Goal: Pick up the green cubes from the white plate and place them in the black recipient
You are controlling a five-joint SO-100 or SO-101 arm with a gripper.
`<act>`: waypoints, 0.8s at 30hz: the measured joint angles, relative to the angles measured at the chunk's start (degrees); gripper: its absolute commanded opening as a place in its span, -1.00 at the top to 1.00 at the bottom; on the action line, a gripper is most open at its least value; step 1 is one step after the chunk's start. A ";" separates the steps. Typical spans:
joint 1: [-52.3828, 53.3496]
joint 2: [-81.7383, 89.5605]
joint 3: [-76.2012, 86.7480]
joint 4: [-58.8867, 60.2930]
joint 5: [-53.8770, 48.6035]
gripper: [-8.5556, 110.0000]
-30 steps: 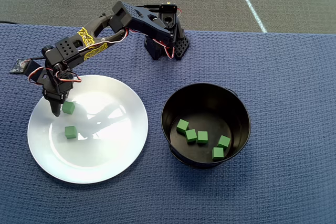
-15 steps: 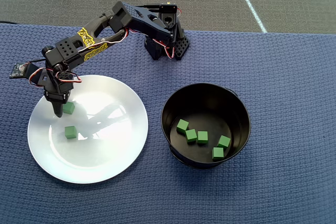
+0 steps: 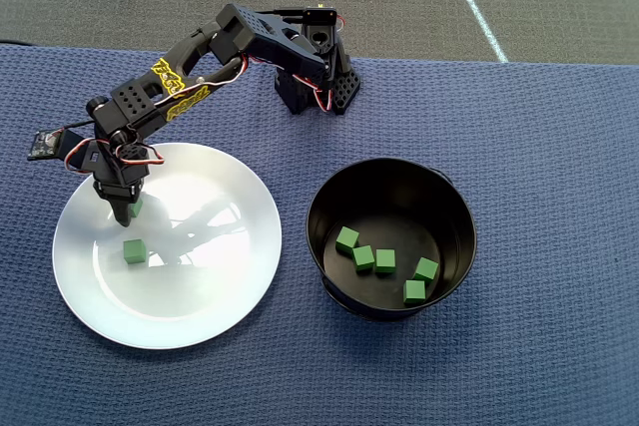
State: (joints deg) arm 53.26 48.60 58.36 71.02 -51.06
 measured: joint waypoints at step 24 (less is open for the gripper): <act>-0.18 10.28 2.90 4.75 6.15 0.86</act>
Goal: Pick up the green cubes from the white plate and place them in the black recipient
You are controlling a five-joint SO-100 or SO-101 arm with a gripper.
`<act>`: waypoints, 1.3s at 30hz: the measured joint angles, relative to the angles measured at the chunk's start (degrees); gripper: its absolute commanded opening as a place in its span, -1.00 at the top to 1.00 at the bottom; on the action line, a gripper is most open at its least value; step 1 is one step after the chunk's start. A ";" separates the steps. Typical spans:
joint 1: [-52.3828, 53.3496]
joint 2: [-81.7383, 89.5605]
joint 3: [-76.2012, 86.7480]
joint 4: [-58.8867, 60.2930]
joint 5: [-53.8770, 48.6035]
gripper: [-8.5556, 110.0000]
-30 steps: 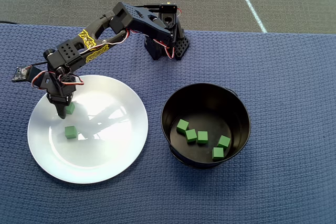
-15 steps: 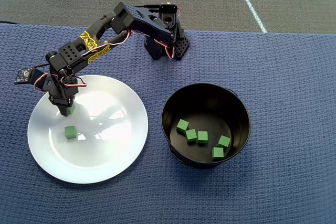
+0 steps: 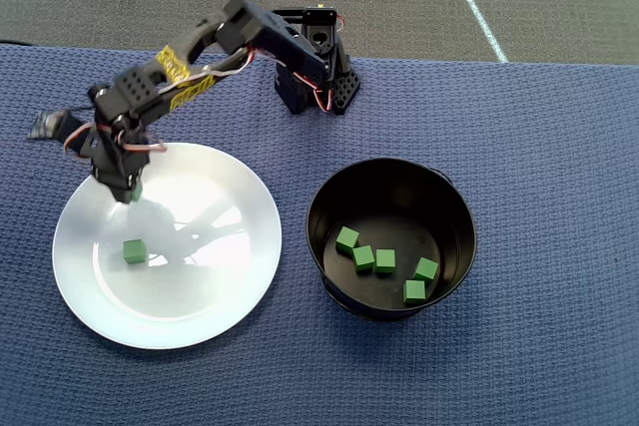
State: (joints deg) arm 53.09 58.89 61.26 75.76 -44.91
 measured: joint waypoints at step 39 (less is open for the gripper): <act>-63.72 45.00 27.07 -2.90 34.19 0.24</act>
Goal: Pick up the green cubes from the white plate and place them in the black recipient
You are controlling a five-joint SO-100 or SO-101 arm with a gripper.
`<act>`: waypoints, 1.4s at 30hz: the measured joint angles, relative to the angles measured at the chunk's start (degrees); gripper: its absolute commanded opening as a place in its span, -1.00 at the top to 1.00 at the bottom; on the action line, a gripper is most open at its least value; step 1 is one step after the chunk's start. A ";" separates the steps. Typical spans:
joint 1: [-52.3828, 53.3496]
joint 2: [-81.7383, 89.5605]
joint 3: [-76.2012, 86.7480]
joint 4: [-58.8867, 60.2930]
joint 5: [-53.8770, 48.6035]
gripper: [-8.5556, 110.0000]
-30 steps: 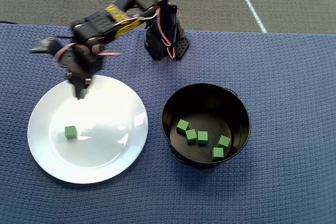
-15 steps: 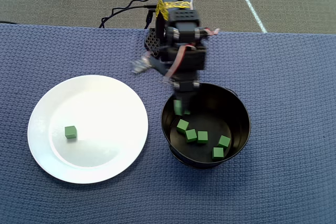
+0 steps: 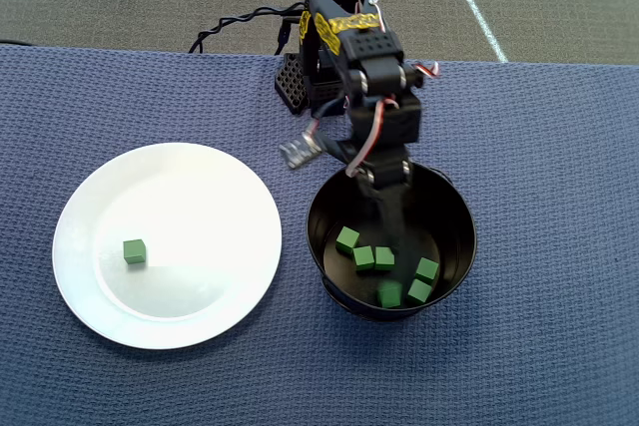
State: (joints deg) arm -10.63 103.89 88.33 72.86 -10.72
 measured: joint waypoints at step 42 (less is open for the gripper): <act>49.04 -66.09 -62.67 15.73 -41.48 0.39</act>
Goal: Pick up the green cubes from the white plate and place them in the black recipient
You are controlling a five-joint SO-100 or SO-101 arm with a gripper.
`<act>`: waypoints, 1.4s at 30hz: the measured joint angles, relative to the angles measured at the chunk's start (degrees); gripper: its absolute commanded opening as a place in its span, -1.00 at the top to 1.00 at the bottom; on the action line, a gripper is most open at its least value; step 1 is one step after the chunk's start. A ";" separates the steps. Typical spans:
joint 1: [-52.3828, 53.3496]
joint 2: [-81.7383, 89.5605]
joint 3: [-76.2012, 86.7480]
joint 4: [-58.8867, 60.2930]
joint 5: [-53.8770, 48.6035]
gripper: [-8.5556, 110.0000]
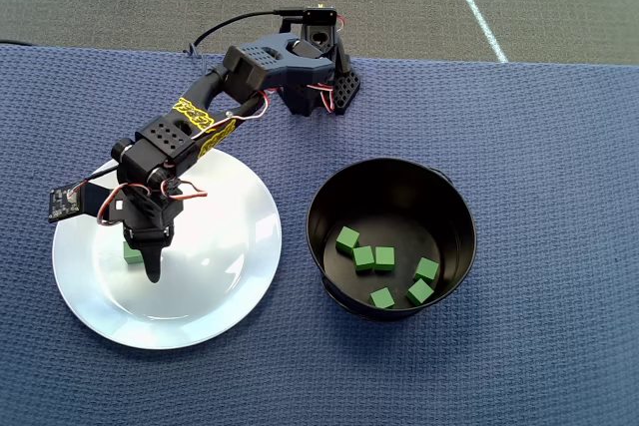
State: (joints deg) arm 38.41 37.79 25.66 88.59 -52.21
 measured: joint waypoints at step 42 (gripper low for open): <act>4.13 -8.09 -6.24 -2.55 -8.79 0.52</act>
State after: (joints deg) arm 42.54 29.71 19.42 86.04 -61.00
